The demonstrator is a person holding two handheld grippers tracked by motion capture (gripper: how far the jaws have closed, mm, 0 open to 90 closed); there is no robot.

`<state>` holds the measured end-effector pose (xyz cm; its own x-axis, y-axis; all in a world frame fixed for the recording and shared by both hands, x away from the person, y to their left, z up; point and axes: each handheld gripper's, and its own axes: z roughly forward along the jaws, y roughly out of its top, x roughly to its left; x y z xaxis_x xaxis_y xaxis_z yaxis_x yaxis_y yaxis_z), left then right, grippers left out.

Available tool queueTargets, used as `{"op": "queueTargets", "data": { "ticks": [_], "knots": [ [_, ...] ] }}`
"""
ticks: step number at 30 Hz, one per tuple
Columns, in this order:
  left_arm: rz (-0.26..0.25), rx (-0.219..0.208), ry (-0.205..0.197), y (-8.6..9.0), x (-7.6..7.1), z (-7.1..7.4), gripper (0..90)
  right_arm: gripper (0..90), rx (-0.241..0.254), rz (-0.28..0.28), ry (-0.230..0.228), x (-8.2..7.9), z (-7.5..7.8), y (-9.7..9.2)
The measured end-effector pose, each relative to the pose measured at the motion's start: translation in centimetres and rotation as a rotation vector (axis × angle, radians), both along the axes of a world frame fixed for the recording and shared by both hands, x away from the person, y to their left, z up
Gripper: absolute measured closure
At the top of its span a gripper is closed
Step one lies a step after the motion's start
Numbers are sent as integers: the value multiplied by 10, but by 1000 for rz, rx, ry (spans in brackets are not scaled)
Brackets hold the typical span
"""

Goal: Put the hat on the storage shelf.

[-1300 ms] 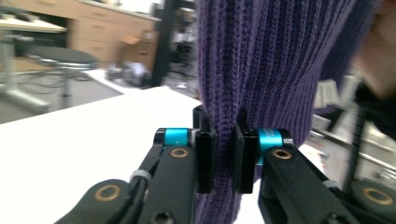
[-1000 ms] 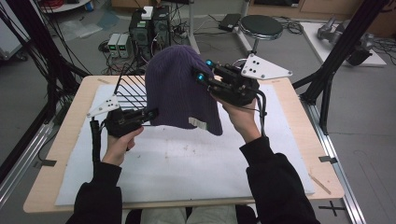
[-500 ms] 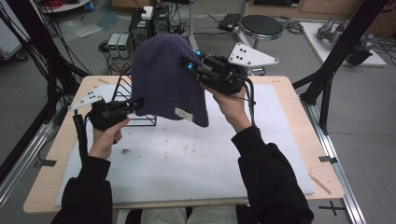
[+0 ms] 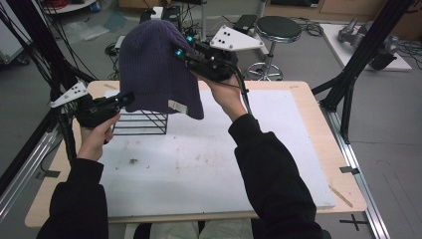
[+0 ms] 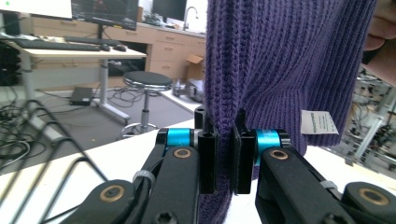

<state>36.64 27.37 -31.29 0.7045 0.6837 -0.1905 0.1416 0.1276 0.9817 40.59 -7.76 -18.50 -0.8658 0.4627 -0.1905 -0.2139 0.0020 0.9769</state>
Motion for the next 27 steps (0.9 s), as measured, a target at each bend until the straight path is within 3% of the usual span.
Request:
{"op": "queueTargets", "data": {
  "ticks": [10, 16, 21, 27],
  "knots": [
    [76, -3, 5, 26, 13, 11, 840, 746, -23, -54, -20, 17, -1, 28],
    [109, -16, -19, 41, 17, 21, 839, 745, -39, -90, -44, 30, 5, 42],
    [138, -11, -12, 53, 17, 19, 839, 740, -64, -102, -44, 39, 9, 60],
    [168, -19, -29, 64, 17, 16, 836, 737, -105, -130, -66, 41, 10, 79]
  ]
}}
